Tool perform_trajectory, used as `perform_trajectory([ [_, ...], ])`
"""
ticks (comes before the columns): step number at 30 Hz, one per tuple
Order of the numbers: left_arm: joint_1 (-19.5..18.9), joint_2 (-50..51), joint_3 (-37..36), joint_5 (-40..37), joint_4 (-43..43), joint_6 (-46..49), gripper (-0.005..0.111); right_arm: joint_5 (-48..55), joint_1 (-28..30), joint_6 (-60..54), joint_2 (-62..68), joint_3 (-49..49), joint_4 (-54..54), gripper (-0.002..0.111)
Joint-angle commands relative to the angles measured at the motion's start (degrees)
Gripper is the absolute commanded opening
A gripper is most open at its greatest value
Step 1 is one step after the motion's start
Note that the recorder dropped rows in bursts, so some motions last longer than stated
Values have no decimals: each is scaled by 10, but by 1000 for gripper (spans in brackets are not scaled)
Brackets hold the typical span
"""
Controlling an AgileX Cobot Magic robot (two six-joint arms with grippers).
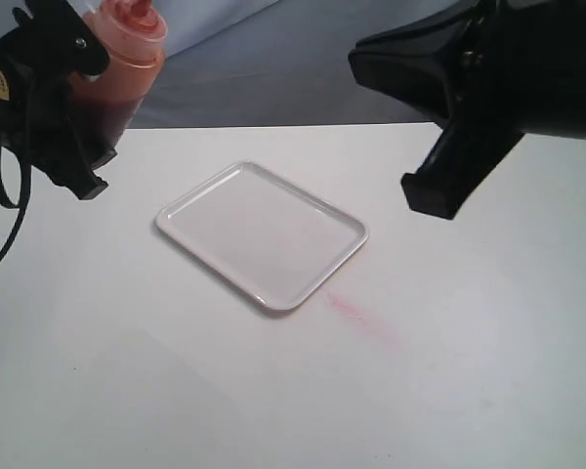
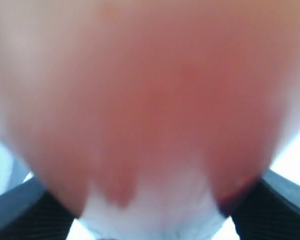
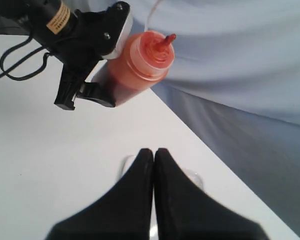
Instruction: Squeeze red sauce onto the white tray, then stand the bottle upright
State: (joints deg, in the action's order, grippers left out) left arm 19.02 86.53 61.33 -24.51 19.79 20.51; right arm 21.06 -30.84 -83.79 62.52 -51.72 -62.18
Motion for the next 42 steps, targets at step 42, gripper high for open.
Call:
perform_trajectory([
  [42, -1, 122, 43, 201, 335, -4, 0, 342, 325, 49, 356, -193, -302, 35],
])
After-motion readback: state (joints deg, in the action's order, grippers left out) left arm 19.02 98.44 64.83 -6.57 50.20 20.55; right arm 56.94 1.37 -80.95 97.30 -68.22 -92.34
